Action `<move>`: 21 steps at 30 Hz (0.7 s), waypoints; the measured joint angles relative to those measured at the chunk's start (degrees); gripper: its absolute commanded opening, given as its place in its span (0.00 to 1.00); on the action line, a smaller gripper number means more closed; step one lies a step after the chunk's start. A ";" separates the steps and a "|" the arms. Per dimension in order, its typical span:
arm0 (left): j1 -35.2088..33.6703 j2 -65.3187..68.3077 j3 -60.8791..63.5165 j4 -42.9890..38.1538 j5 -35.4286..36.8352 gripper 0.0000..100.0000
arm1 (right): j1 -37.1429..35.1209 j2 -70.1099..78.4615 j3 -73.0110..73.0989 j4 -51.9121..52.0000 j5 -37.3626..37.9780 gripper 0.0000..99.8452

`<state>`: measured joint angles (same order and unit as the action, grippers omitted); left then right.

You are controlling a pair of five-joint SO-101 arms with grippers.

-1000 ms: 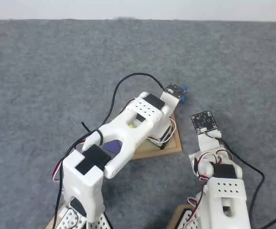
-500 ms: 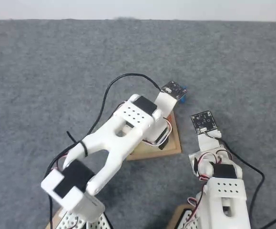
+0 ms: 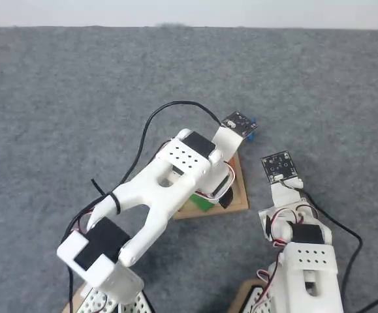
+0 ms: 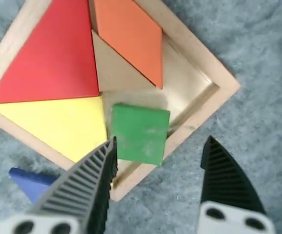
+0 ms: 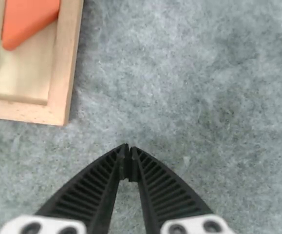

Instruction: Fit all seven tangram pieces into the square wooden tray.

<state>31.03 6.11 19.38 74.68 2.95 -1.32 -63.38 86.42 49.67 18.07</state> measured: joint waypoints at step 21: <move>0.18 -25.14 22.15 -6.07 -9.67 0.01 | 0.00 0.00 0.00 0.00 0.00 0.01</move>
<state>31.21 -19.03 41.54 68.62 -6.73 -1.32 -63.38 86.42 49.67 18.07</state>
